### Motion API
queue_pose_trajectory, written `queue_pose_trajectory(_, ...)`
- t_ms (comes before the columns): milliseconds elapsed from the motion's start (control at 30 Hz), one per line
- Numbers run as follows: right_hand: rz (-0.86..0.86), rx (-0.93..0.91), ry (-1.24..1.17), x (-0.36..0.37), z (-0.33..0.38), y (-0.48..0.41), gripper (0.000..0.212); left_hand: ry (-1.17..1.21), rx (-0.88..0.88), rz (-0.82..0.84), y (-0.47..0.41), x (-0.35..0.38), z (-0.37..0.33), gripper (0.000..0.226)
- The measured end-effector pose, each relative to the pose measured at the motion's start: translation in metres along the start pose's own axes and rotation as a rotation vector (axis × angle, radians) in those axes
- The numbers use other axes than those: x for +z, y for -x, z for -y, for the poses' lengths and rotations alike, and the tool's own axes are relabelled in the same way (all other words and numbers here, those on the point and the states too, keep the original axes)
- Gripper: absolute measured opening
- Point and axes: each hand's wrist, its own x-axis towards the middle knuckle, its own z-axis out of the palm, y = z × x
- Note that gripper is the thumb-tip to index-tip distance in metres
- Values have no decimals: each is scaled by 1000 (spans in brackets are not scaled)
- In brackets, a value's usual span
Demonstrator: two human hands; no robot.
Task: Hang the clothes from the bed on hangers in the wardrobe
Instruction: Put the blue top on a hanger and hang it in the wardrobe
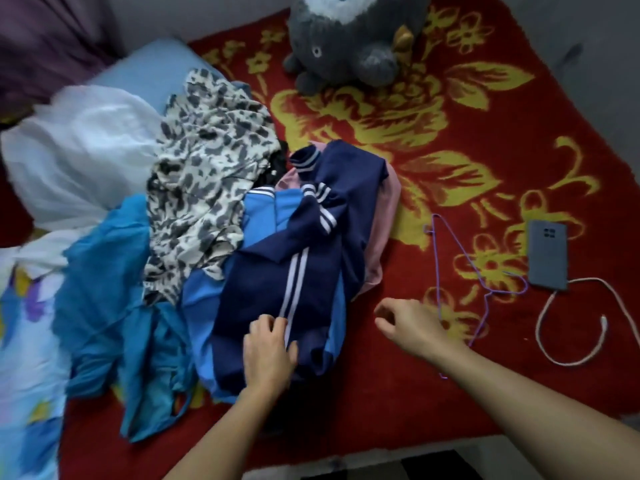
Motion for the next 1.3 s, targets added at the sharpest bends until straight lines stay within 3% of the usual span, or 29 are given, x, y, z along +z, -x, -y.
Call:
queue_pose_trajectory(133, 56, -215, 83, 81, 77, -13, 46, -199, 53, 103, 9, 29, 110, 89)
queue_pose_trajectory(200, 162, -262, 146, 136, 101, -15, 71, -171, 115, 131, 15, 50, 142, 95)
queue_pose_trajectory(233, 172, -274, 181, 164, 109, -17, 74, -124, 158, 123, 15, 56, 151, 95)
queue_pose_trajectory(333, 23, -185, 54, 213, 125, -16, 31, -10, 285, 71, 13, 66, 168, 95)
queue_pose_trajectory(433, -4, 53, -224, 203, 125, -12, 11, 110, 304, 100, 19, 66, 186, 98)
queue_pose_trajectory(500, -66, 177, -551, 171, 127, -9, 21, 152, 347, 76, 21, 58, 185, 87)
queue_pose_trajectory(567, -123, 264, -955, 129, 141, -4, 28, 232, 364, -29, 14, 46, 172, 56)
queue_pose_trajectory(667, 101, 198, -1298, 68, 158, 4, 26, 579, 172, -57, -13, 12, 143, 19)
queue_pose_trajectory(733, 178, 56, -1204, 40, 159, 10, 36, 785, 90, -4, -32, -11, 134, 14)
queue_pose_trajectory(833, 11, -32, -578, 22, 154, 30, 48, 869, 106, 58, -43, -48, 138, 25)
queue_pose_trajectory(900, -94, -63, -398, 17, 153, 47, 42, 840, 127, 97, -34, -71, 142, 28)
queue_pose_trajectory(967, -141, -117, -518, 7, 161, 66, 20, 655, 212, 17, -12, -92, 140, 39)
queue_pose_trajectory(1000, -134, -143, -608, -2, 169, 78, 9, 544, 282, -72, 2, -99, 134, 55)
queue_pose_trajectory(1100, -88, -209, -762, -35, 200, 120, 16, 417, 437, -239, 54, -114, 104, 90)
queue_pose_trajectory(1167, -48, -248, -754, -54, 212, 153, 18, 445, 426, -259, 83, -122, 82, 83)
queue_pose_trajectory(1300, -60, -347, -770, -86, 210, 230, 21, 701, 328, -432, 131, -165, 54, 39)
